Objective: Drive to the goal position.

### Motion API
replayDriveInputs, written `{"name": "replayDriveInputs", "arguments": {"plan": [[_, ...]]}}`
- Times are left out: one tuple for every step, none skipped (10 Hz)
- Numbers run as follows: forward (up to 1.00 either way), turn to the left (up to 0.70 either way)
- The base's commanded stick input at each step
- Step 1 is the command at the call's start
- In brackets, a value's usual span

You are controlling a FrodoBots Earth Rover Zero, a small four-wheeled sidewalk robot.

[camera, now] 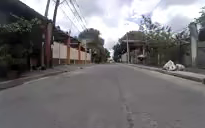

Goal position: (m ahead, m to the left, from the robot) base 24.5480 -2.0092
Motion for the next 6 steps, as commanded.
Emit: {"name": "replayDriveInputs", "arguments": {"plan": [[1.0,0.04],[1.0,0.04],[1.0,0.04],[1.0,0.04],[1.0,0.04],[1.0,0.04]]}}
